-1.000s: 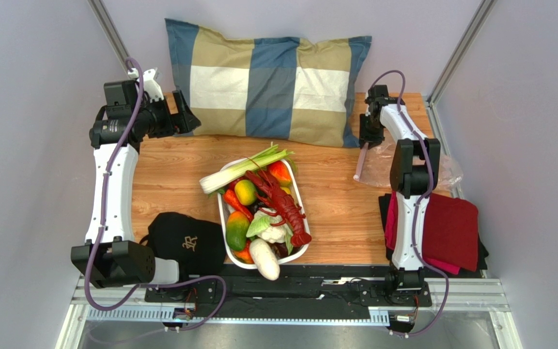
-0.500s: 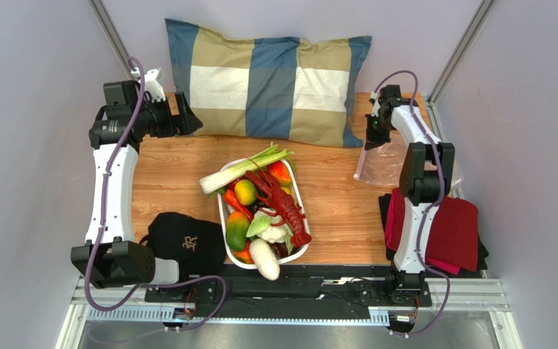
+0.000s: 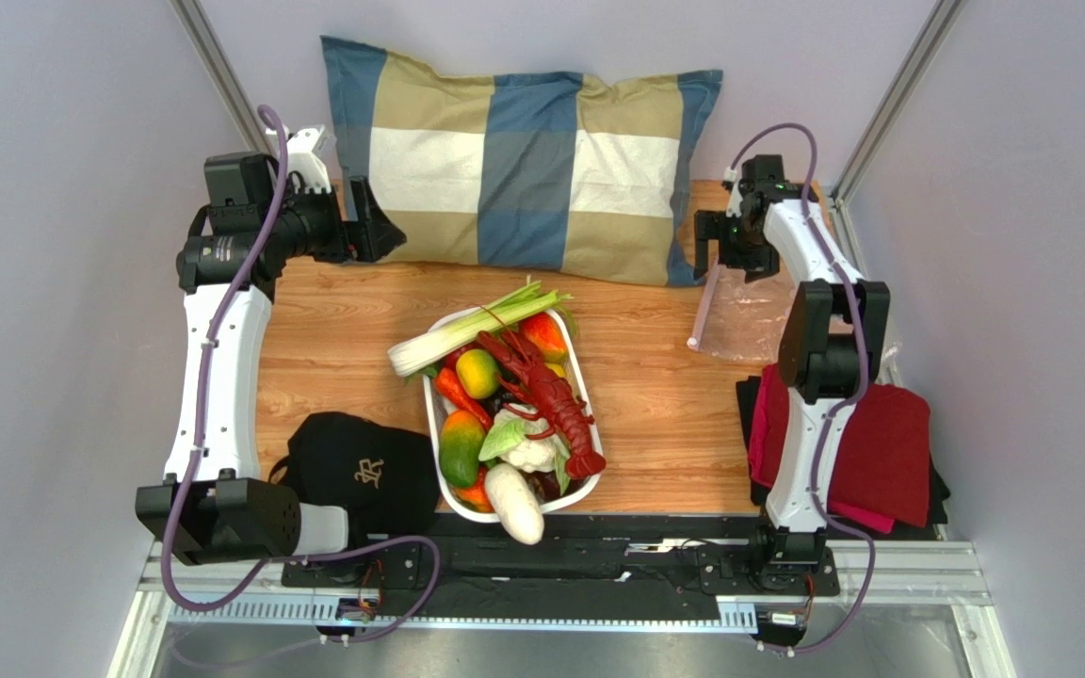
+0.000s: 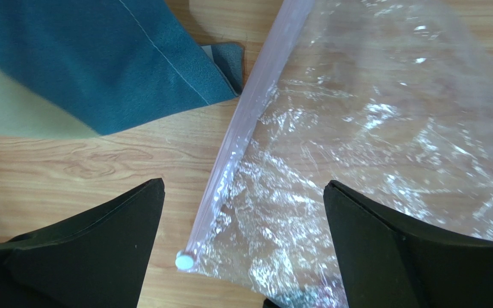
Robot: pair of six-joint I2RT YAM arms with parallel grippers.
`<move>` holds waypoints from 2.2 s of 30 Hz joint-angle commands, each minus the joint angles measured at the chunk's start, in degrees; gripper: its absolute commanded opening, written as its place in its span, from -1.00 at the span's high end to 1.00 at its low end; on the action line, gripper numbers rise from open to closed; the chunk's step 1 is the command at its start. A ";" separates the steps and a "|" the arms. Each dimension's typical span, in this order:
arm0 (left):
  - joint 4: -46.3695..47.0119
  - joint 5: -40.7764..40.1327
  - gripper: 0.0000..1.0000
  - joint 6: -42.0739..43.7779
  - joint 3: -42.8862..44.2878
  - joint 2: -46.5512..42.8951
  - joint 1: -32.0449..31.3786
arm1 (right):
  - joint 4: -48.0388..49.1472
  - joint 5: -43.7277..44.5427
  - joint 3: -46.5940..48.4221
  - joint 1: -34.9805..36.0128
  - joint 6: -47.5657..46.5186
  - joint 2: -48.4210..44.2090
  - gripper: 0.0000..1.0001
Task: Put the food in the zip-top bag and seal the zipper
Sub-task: Pick up the zipper food storage bag at the center of the board, then open the zipper of the food storage bag at the center of the board.
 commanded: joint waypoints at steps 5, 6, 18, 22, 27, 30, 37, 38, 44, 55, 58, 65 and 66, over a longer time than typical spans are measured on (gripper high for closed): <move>1.97 -0.58 -0.98 1.41 -0.17 -2.83 -0.09 | 0.89 7.92 2.26 3.77 0.49 6.57 -0.99; 1.97 -0.50 -0.98 1.41 -0.17 -2.75 -0.09 | 0.89 7.92 2.17 3.77 0.58 7.53 -0.97; 1.88 -0.15 -0.98 2.81 -0.43 -2.66 -0.09 | 2.74 0.80 -5.91 3.68 0.49 5.97 0.82; 1.97 2.31 -0.98 3.52 -0.44 -2.66 -0.18 | 2.74 -2.97 -7.84 3.42 0.49 1.40 1.00; 2.76 3.20 -0.90 5.19 0.88 -2.66 -2.89 | 3.00 -11.32 -11.18 2.80 0.49 -10.53 1.00; 3.55 3.20 -0.90 5.45 2.37 -1.96 -5.10 | 3.26 -16.42 -12.33 2.28 0.93 -17.65 1.00; 6.97 5.65 -0.82 1.51 8.26 3.93 -18.53 | 5.11 -26.26 -15.05 1.83 8.04 -30.22 1.00; 9.50 6.61 -0.80 0.45 8.53 4.63 -21.33 | 6.33 -29.41 -16.27 1.75 9.88 -31.47 1.00; 20.33 7.59 -0.69 -6.67 11.50 11.56 -33.38 | 13.28 -36.99 -24.26 1.84 15.95 -43.25 1.00; 23.76 -5.59 -0.55 -20.83 22.06 23.62 -41.75 | 16.28 -33.23 -33.42 6.84 12.80 -54.51 1.00; 24.38 -8.31 -0.54 -22.23 22.42 24.76 -42.89 | 16.10 -31.47 -34.56 8.60 11.92 -55.65 1.00; 25.79 -11.39 -0.32 -24.52 22.16 25.82 -43.25 | 16.01 -27.77 -36.41 12.03 10.95 -57.67 1.00; 25.96 -11.57 -0.30 -24.78 22.07 25.91 -43.33 | 16.01 -27.42 -36.50 12.55 10.87 -57.76 1.00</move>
